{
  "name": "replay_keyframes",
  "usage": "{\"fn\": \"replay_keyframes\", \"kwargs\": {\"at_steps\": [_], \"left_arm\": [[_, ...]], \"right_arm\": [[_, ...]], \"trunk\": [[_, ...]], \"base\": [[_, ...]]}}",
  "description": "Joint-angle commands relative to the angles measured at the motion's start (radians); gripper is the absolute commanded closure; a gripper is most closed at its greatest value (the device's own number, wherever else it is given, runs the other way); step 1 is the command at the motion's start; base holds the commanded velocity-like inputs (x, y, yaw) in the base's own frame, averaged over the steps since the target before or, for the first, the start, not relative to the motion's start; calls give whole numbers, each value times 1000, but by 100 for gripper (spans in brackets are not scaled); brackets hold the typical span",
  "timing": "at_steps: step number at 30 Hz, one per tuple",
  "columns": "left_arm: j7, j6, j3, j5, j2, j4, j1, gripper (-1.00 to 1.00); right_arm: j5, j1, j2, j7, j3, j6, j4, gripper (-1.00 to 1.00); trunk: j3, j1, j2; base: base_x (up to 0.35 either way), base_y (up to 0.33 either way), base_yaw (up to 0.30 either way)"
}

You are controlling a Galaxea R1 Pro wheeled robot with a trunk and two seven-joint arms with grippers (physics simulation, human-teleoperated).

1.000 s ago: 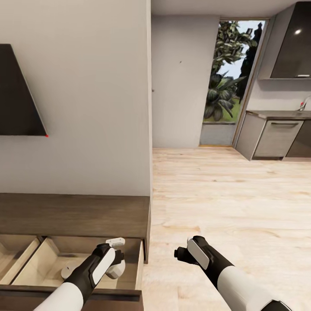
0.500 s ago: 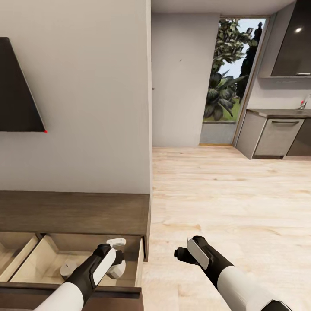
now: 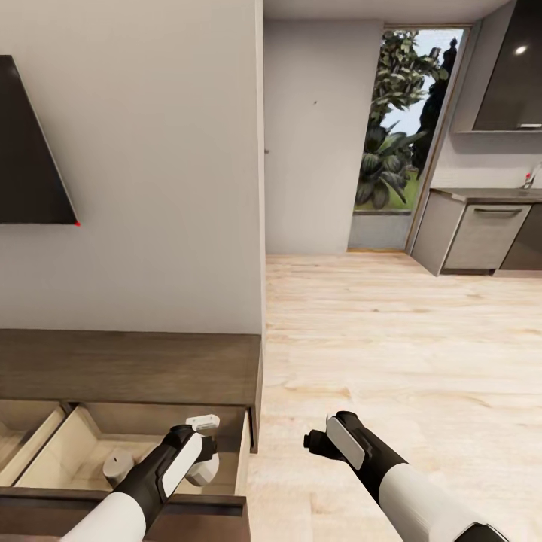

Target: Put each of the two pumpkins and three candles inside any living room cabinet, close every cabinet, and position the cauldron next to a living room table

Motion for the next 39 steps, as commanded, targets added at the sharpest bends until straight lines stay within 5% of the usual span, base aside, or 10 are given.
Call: {"fn": "replay_keyframes", "kwargs": {"at_steps": [1, 32, 39], "left_arm": [[9, 1, -4, 10, 1, -2, -1, 100], [8, 1, -3, 11, 1, -3, -1, 100], [8, 1, -3, 11, 1, -3, -1, 100]], "right_arm": [[-11, -1, -1, -10, 6, -2, -1, -100], [-11, -1, -1, -10, 7, -8, 0, -100], [-11, -1, -1, -10, 7, -8, 0, -100]], "trunk": [[-1, 0, -1], [-1, 0, -1], [-23, 27, -50]], "base": [[0, 0, 0], [48, 27, 0], [1, 0, 0]]}}
